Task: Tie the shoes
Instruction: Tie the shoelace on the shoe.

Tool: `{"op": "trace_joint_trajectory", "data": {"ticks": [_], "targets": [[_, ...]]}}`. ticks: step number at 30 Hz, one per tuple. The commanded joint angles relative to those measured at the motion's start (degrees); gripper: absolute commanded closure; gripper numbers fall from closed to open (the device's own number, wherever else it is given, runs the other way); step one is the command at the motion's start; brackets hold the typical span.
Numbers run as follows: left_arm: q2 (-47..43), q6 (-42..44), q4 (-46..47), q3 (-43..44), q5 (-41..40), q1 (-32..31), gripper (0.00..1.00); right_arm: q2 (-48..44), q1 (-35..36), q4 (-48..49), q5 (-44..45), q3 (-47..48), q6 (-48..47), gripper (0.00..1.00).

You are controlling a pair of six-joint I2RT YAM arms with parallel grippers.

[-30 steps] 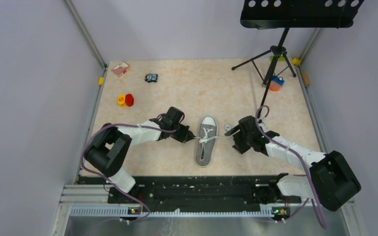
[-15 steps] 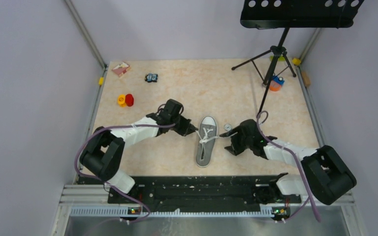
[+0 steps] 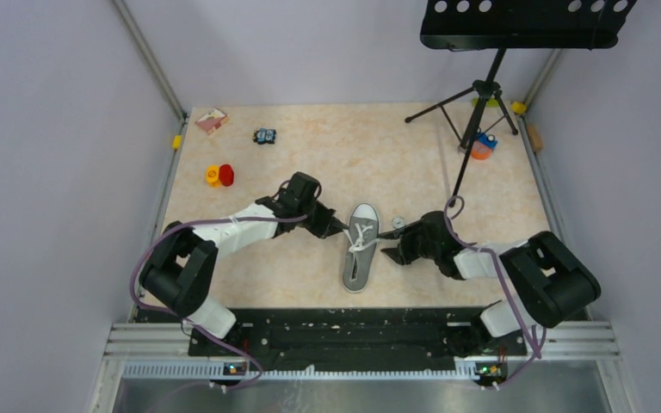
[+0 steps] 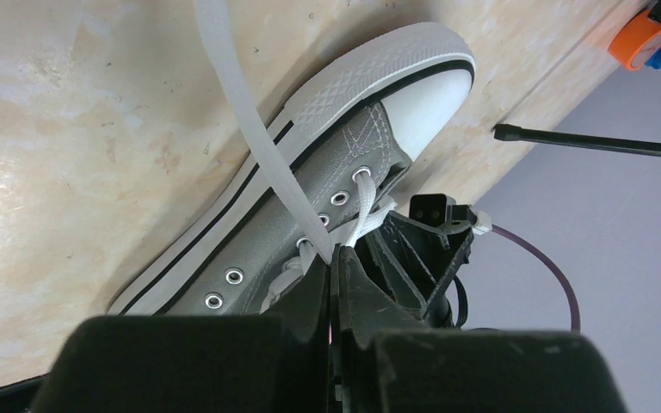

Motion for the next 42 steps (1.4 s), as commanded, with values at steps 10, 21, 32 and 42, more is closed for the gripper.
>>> {"op": "trace_joint_trajectory", "data": {"ticks": [10, 21, 32, 42], "targets": [[-1.5, 1.5, 1.3, 0.3, 0.7, 0.2, 1.00, -0.4, -0.8, -4.6, 7.3, 0.4, 0.6, 0.59], [-3.1, 1.9, 6.3, -2.9, 1.8, 0.3, 1.00, 1.0, -2.3, 2.9, 6.3, -0.4, 1.9, 1.00], [-7.4, 5.7, 7.8, -8.3, 2.3, 4.1, 1.00, -17.3, -3.7, -22.5, 17.9, 6.4, -13.1, 1.00], [-12.5, 16.8, -1.1, -4.7, -0.3, 4.1, 1.00, -27.8, -3.7, -32.1, 21.5, 10.4, -23.2, 1.00]]}}
